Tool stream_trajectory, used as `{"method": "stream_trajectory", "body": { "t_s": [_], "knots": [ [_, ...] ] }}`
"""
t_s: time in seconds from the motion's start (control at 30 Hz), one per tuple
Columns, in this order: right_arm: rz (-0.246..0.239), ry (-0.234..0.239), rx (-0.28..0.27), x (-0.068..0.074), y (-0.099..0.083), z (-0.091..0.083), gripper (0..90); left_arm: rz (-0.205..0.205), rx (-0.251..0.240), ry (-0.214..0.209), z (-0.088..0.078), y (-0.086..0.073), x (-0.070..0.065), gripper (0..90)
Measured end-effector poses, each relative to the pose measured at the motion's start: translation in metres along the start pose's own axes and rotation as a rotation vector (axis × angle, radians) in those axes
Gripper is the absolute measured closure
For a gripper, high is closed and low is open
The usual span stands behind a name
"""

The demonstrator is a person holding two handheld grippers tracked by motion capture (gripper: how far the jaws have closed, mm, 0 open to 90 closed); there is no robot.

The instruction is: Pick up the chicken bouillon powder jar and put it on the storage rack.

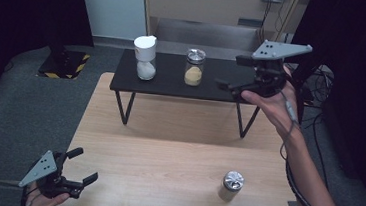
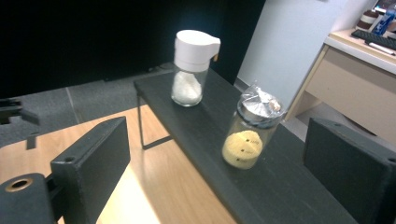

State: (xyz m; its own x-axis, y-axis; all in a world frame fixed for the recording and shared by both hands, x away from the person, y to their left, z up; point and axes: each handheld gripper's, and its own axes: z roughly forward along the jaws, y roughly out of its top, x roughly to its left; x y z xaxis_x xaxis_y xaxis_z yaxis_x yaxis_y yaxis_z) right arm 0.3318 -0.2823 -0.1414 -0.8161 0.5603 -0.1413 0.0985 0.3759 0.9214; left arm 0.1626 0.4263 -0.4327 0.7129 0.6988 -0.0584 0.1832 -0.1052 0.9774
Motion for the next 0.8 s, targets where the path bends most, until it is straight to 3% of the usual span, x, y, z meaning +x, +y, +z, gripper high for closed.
{"method": "stream_trajectory", "body": {
  "t_s": [0.4,0.8],
  "knots": [
    [-0.008,-0.016,-0.030,0.029,-0.045,-0.044,8.1,0.002,0.001,-0.001,0.000,0.000,0.000,0.0],
    [-0.019,-0.025,-0.027,0.050,-0.077,-0.062,7.7,0.000,0.000,-0.001,0.000,0.000,0.000,0.0]
  ]
}}
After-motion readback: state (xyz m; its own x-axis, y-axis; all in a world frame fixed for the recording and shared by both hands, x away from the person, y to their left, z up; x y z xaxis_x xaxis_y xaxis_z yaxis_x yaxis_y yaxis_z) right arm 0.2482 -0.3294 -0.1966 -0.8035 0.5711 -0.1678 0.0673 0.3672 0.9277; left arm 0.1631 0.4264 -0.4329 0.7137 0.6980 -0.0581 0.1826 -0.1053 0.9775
